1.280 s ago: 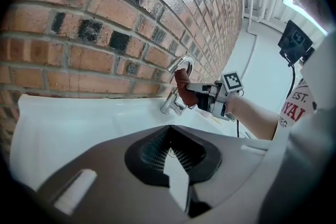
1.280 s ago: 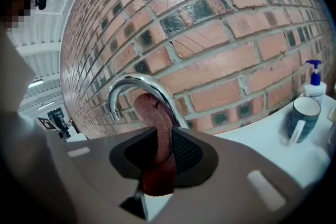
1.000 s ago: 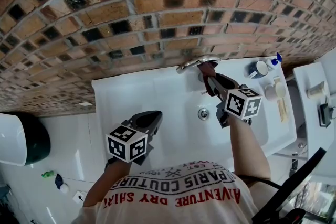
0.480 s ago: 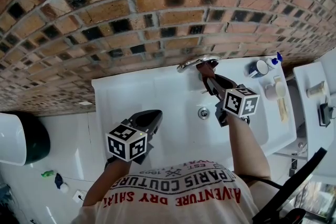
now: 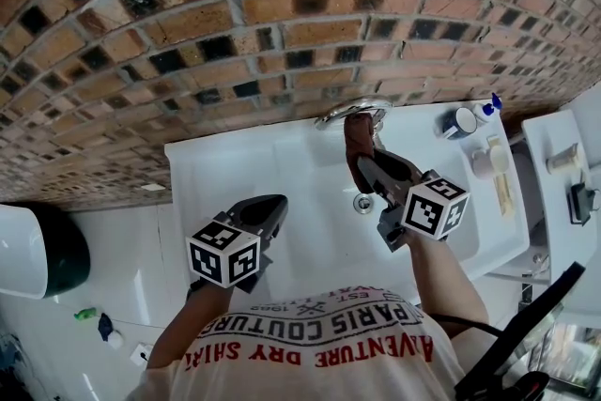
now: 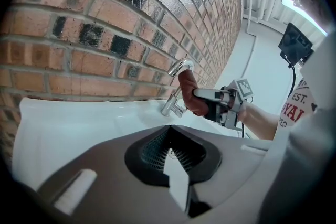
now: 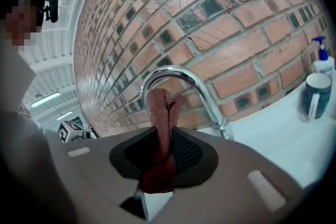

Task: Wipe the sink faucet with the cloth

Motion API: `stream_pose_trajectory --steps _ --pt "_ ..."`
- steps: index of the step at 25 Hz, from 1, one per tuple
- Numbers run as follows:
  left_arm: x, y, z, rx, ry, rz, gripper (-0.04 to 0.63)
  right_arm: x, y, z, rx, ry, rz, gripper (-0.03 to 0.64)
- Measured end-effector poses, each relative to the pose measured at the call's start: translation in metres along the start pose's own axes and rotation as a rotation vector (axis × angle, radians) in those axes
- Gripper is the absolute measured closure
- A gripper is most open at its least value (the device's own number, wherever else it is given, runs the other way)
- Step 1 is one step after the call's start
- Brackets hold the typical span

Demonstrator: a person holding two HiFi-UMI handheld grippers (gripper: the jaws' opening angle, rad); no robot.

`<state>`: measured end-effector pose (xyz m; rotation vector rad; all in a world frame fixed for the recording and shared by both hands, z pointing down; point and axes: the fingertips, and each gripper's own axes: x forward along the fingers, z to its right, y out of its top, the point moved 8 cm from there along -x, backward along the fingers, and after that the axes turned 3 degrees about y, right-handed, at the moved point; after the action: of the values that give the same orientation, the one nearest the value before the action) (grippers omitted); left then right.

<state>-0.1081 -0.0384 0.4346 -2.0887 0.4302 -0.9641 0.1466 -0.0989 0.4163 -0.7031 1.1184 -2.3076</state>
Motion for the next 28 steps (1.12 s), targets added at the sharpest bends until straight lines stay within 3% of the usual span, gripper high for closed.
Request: stream_pose_trajectory --steps 4,9,17,28 --pt "-0.004 -0.001 0.004 0.004 -0.003 0.002 0.591 -0.002 -0.031 -0.031 0.098 0.162 -0.042 0.535" --pt "-0.011 -0.004 0.010 0.010 -0.009 0.007 0.591 -0.001 -0.061 -0.057 0.094 0.259 -0.101 0.537" --pt "-0.021 -0.010 0.014 -0.011 -0.008 0.013 0.591 0.000 -0.079 -0.073 0.086 0.299 -0.152 0.545" --pt "-0.021 -0.007 0.014 -0.008 -0.010 0.021 0.589 0.005 -0.075 -0.072 0.070 0.288 -0.151 0.545"
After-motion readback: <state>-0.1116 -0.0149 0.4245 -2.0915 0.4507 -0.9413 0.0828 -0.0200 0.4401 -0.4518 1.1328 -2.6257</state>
